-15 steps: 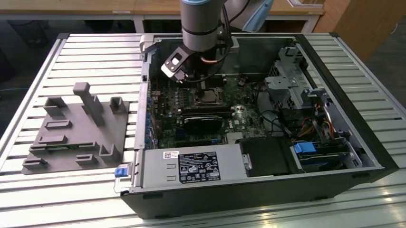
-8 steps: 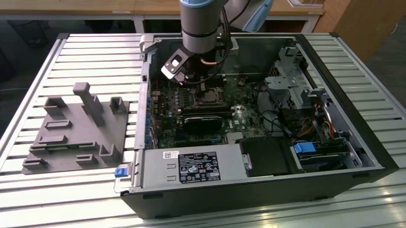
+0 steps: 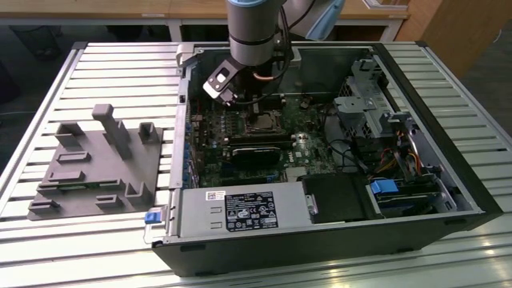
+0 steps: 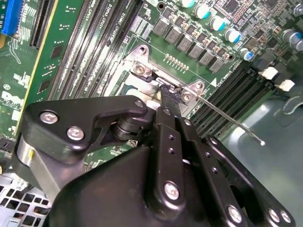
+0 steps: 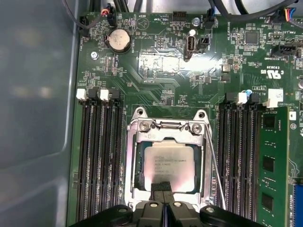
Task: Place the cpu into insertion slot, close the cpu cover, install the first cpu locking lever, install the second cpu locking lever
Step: 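Close the cpu cover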
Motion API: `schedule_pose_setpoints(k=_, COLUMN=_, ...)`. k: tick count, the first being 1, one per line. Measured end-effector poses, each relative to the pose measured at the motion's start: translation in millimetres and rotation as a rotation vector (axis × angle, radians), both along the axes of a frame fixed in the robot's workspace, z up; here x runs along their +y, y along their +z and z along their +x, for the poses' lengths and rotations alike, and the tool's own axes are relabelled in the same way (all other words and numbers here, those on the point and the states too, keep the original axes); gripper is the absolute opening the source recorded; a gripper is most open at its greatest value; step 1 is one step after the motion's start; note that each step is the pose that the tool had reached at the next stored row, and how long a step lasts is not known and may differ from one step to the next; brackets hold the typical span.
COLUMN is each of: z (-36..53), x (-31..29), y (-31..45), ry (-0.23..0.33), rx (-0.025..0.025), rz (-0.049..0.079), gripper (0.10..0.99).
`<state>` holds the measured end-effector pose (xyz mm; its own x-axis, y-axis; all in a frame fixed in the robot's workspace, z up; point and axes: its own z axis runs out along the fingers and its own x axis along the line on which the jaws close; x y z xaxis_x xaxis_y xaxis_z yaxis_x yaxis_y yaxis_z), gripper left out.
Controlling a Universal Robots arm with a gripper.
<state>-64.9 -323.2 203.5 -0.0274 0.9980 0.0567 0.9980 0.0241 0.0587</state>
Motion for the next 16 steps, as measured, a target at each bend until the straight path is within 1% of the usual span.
schedule_pose_setpoints(k=6, z=0.2, x=0.0, y=4.8, ry=0.000, rx=0.0000, rz=0.000, gripper=0.106)
schedule_pose_setpoints(k=16, z=11.8, x=0.0, y=4.6, ry=0.000, rx=0.0003, rz=0.000, gripper=0.106)
